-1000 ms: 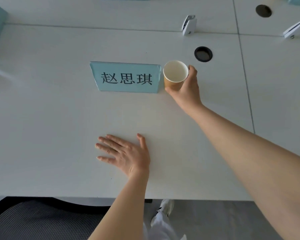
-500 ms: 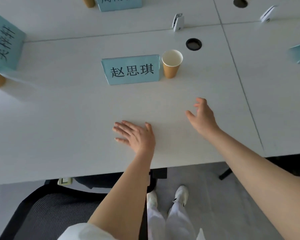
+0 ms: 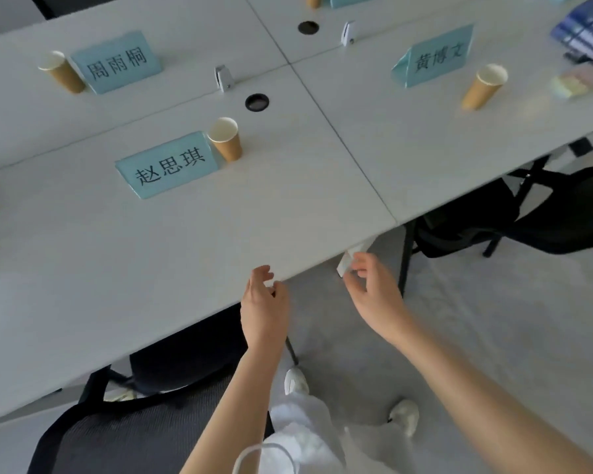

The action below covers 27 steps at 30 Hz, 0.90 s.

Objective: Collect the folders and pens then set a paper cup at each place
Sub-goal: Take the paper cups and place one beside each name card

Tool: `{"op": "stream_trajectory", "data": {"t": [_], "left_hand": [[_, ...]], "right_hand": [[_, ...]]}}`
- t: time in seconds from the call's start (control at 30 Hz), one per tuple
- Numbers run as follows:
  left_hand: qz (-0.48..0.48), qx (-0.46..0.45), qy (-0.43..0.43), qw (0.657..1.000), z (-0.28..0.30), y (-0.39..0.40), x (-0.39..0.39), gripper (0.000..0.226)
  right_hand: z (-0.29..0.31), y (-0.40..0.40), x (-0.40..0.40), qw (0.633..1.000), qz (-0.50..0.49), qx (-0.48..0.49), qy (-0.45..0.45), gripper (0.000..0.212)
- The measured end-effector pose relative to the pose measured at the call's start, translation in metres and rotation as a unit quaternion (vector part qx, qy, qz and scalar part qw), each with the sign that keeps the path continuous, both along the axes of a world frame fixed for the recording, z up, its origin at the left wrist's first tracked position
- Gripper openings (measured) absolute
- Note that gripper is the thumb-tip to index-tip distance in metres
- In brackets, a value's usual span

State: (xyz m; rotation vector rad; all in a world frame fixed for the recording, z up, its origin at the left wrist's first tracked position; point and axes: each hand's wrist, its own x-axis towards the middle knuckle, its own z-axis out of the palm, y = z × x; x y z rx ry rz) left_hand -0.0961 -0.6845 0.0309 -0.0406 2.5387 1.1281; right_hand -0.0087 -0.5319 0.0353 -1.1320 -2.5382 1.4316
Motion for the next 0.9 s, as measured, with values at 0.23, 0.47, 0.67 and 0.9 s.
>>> {"op": "stream_trajectory", "data": {"t": [0.23, 0.47, 0.67, 0.9], "left_hand": [[-0.112, -0.023, 0.001, 0.993, 0.019, 0.084, 0.095, 0.021], [-0.179, -0.019, -0.037, 0.983, 0.014, 0.187, 0.217, 0.017], [-0.228, -0.021, -0.044, 0.972, 0.015, 0.270, 0.276, 0.020], [-0.219, -0.021, -0.032, 0.975, 0.013, 0.354, 0.265, 0.018]], "right_hand": [[0.015, 0.071, 0.131, 0.997, -0.083, 0.004, 0.010, 0.040], [0.024, 0.169, 0.256, 0.994, -0.094, 0.047, 0.007, 0.040], [0.035, 0.251, 0.312, 0.991, -0.103, 0.083, 0.013, 0.038], [0.040, 0.342, 0.307, 0.995, -0.076, 0.066, 0.030, 0.037]]}}
